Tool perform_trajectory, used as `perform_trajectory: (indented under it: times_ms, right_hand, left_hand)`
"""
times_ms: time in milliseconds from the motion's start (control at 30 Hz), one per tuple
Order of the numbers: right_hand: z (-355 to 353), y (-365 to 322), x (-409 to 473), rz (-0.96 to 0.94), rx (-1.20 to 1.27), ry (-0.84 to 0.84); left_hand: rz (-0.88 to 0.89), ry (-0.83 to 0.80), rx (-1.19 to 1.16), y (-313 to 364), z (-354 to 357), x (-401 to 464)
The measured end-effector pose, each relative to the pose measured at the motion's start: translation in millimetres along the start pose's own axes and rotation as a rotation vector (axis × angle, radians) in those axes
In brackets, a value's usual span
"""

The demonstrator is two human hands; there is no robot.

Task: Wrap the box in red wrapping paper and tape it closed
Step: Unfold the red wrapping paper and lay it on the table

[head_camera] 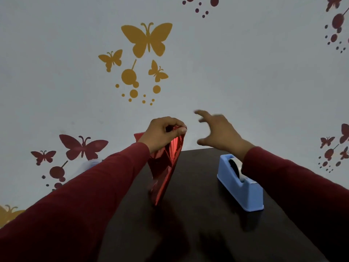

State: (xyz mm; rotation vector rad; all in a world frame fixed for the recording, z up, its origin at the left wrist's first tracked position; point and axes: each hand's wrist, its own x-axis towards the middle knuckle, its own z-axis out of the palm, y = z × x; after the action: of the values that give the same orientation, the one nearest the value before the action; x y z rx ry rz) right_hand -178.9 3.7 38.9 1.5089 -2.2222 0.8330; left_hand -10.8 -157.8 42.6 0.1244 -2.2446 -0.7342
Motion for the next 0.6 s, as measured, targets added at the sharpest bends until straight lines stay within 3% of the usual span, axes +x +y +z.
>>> perform_trajectory:
  times_ms: [100, 233, 400, 500, 600]
  right_hand:
    - [0.1, -21.7, 21.7, -0.128, -0.114, -0.127]
    - [15.7, -30.2, 40.0, -0.187, -0.078, -0.232]
    - [29.5, -27.7, 35.0, -0.177, -0.022, -0.235]
    - [31.0, -26.0, 33.5, -0.185, 0.039, -0.279]
    - [32.2, -19.4, 34.1, -0.241, -0.081, -0.139]
  left_hand:
    - [0.030, -0.103, 0.069, 6.5, -9.1, 4.0]
    - [-0.009, -0.229, 0.200, 9.7, -36.3, 6.6]
    - [-0.194, -0.525, 0.731, -3.5, -75.9, 2.9]
    - [-0.171, -0.411, 1.028, -12.1, -77.6, -0.8]
    - [-0.105, -0.223, 1.058, -17.8, -78.2, -10.3]
